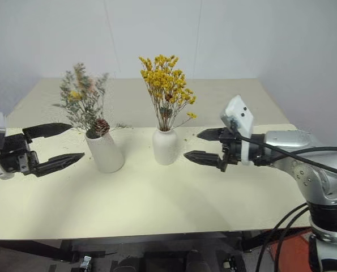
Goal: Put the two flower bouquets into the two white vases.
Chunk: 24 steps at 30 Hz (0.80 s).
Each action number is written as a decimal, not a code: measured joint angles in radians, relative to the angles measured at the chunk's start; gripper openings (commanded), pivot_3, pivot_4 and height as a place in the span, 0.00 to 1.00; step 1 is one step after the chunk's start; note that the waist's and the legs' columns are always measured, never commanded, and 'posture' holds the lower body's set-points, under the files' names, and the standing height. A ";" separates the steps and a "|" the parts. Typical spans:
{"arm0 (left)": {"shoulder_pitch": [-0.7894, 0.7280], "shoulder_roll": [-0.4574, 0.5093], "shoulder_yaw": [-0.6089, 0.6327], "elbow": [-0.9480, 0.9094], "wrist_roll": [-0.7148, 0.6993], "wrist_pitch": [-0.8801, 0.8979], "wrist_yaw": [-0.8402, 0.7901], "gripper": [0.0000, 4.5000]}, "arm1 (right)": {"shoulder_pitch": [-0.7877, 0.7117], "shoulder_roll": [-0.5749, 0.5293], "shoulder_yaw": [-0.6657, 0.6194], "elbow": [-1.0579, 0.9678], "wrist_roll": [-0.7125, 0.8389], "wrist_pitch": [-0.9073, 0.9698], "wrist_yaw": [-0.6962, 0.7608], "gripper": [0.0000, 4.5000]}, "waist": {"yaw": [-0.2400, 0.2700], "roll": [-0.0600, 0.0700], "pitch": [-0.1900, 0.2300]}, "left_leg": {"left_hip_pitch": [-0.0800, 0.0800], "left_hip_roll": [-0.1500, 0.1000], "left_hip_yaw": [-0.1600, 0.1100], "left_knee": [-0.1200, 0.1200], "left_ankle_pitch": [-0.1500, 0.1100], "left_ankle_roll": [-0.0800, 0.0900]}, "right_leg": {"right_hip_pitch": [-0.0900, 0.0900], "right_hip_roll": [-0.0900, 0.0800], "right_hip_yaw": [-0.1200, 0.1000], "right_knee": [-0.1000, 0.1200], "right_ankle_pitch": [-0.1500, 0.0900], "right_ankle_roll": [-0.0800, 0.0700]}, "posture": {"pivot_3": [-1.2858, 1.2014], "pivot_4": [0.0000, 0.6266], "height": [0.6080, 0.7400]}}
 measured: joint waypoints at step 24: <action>-0.054 0.039 -0.007 0.004 -0.022 0.001 -0.060 1.00 | 0.135 -0.025 -0.090 -0.002 -0.085 -0.182 0.082 1.00 | 0.001 0.000 0.000 | 0.000 0.000 0.000 -0.001 0.000 0.000 | 0.000 0.000 0.000 -0.002 0.000 0.000 | 0.52 0.24 1.00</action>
